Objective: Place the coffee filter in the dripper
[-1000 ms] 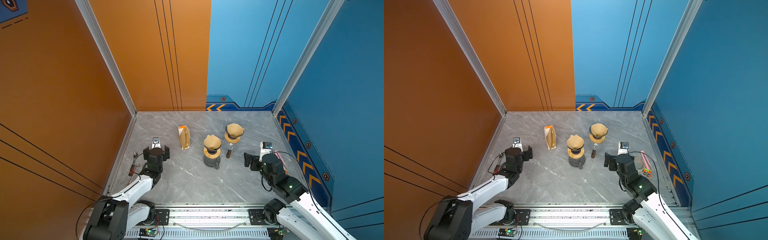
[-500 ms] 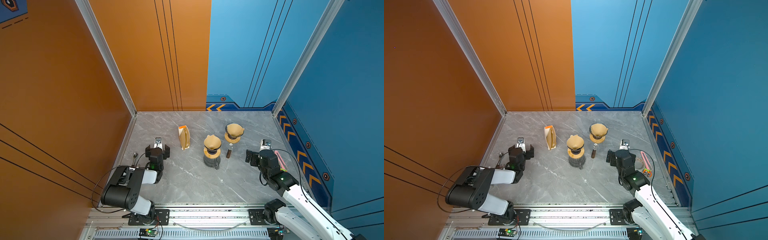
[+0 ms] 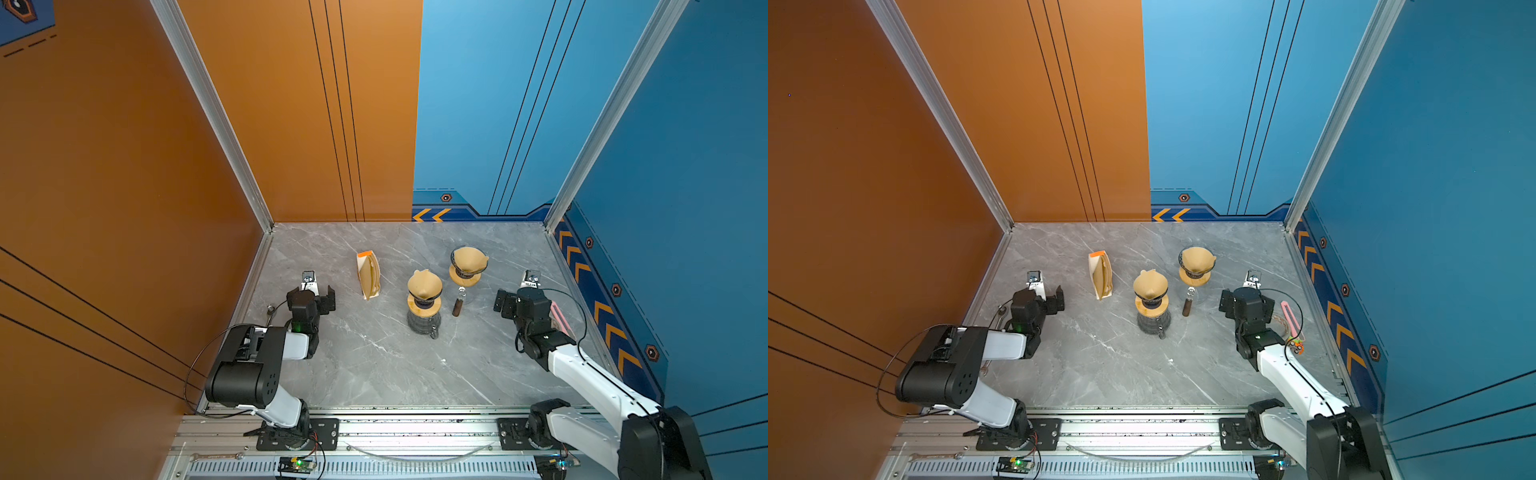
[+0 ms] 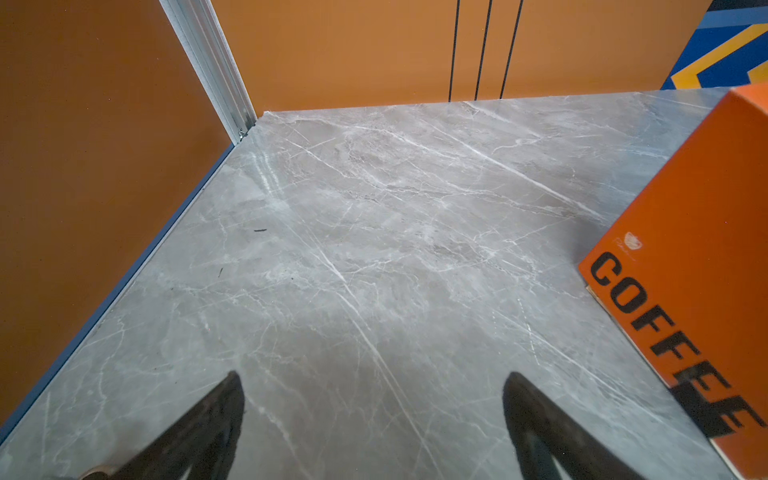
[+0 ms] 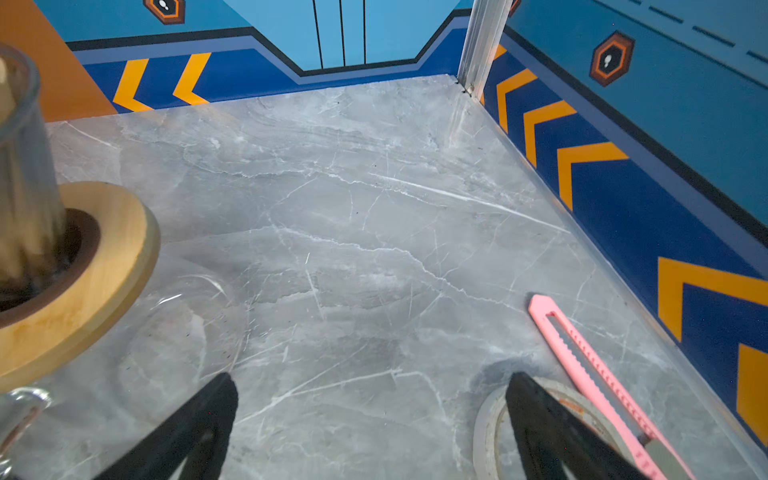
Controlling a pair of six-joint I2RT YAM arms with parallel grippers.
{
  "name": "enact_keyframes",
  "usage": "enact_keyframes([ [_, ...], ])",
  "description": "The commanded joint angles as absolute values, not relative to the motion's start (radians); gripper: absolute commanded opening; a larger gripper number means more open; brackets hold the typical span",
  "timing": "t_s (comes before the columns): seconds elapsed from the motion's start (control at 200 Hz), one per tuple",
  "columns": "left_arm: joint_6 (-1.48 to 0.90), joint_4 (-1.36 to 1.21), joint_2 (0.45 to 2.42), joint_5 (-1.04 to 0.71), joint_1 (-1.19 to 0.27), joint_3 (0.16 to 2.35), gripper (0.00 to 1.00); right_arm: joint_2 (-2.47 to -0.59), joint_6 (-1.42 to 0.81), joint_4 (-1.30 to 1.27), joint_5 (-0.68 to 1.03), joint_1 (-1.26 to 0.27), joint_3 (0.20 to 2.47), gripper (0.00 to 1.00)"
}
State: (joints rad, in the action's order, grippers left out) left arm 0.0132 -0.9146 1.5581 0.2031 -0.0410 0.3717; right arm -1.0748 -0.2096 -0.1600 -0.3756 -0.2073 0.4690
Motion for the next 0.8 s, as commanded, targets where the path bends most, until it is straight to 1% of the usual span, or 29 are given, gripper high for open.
enact_keyframes([
  [0.0,0.003,-0.898,1.557,0.17,-0.037,0.386,0.98,-1.106,-0.123,-0.347,-0.405,-0.195,0.44,1.0],
  [0.155,0.005,-0.9,1.556,0.172,-0.038,0.385,0.98,-1.181,-0.089,-0.541,-0.408,-0.172,0.372,1.0],
  [0.305,0.005,-0.9,1.556,0.173,-0.04,0.385,0.98,-1.303,-0.055,-0.784,-0.394,-0.163,0.307,1.0],
  [0.401,0.005,-0.901,1.558,0.172,-0.04,0.386,0.98,-1.323,-0.019,-0.764,-0.381,-0.165,0.331,1.0],
  [0.476,0.005,-0.901,1.556,0.173,-0.04,0.386,0.98,-1.358,0.0,-0.835,-0.38,-0.161,0.322,1.0],
  [0.556,0.005,-0.9,1.557,0.173,-0.04,0.385,0.98,-1.413,0.002,-0.972,-0.369,-0.147,0.279,1.0],
  [0.646,0.005,-0.901,1.557,0.169,-0.037,0.385,0.98,-1.481,0.006,-1.062,-0.314,-0.131,0.265,1.0],
  [0.756,0.005,-0.901,1.557,0.167,-0.037,0.385,0.98,-1.525,-0.011,-1.083,-0.206,-0.089,0.264,1.0],
  [0.796,0.005,-0.902,1.558,0.167,-0.037,0.386,0.98,-1.548,-0.025,-1.102,-0.204,-0.076,0.274,1.0],
])
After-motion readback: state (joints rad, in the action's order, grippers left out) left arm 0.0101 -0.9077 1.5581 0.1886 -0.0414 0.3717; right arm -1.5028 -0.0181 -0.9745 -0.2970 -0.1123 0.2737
